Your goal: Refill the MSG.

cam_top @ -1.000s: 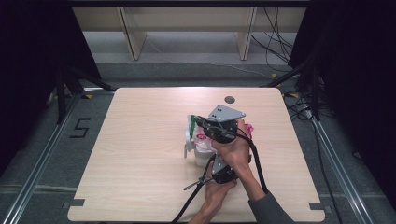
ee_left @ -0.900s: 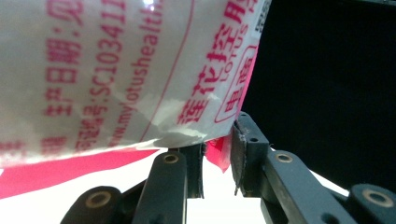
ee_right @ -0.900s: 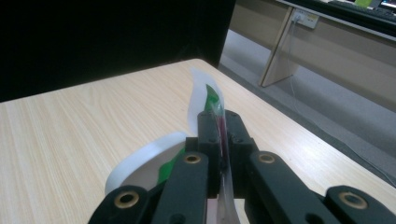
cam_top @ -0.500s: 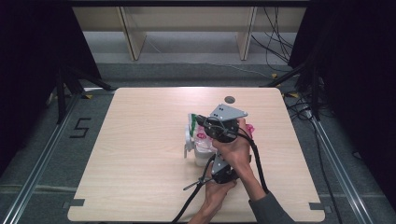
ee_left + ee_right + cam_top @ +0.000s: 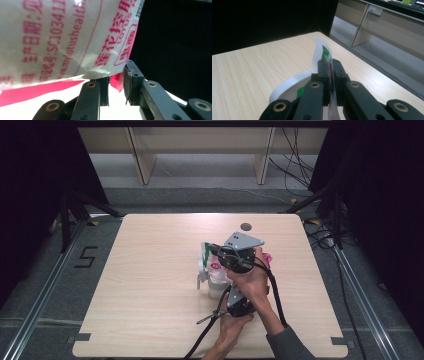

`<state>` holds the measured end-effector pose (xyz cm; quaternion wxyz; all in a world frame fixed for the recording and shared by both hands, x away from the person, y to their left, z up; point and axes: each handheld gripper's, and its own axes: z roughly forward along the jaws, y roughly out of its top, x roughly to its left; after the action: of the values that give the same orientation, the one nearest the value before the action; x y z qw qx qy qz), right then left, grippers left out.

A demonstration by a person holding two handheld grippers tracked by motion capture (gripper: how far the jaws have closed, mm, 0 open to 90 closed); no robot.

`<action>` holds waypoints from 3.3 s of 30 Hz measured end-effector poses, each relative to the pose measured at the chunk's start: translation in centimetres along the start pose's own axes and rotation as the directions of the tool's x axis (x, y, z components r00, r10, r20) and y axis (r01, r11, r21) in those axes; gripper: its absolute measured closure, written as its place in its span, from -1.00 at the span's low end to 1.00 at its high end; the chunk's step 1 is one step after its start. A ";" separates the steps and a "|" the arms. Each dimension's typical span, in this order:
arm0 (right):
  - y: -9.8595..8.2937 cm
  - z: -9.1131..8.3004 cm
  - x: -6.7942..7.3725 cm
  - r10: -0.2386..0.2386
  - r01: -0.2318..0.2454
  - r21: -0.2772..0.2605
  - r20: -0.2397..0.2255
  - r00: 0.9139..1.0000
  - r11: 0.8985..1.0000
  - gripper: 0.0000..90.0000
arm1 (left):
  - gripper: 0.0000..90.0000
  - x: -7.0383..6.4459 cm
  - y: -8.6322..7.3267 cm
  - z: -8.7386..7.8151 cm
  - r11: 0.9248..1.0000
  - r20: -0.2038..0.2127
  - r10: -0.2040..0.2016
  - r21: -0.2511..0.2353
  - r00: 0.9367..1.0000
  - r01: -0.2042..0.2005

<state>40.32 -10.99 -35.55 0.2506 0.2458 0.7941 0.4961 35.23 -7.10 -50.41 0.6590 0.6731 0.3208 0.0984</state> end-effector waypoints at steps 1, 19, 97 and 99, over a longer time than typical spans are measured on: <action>0.0 0.0 -0.1 0.000 0.000 -0.001 -0.009 1.000 1.000 0.96 | 0.68 0.0 0.1 -0.1 1.000 -0.005 0.005 0.016 1.000 -0.005; 0.2 -0.1 0.3 0.008 -0.008 -0.007 -0.005 1.000 1.000 0.96 | 0.68 -0.1 0.1 -0.1 1.000 0.004 0.002 -0.010 1.000 -0.002; 0.1 -0.4 0.2 0.000 0.000 -0.007 -0.025 1.000 1.000 0.97 | 0.68 -0.1 -0.2 0.0 0.999 -0.002 -0.036 -0.036 0.999 0.036; 0.1 -0.6 0.4 0.028 -0.028 -0.004 -0.013 1.000 1.000 0.97 | 0.68 -0.2 -0.2 0.1 0.997 -0.009 -0.060 -0.049 0.998 0.060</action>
<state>39.64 -11.09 -35.26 0.2392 0.2531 0.7911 0.5029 35.03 -7.29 -50.56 0.6760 0.6465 0.3419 0.0901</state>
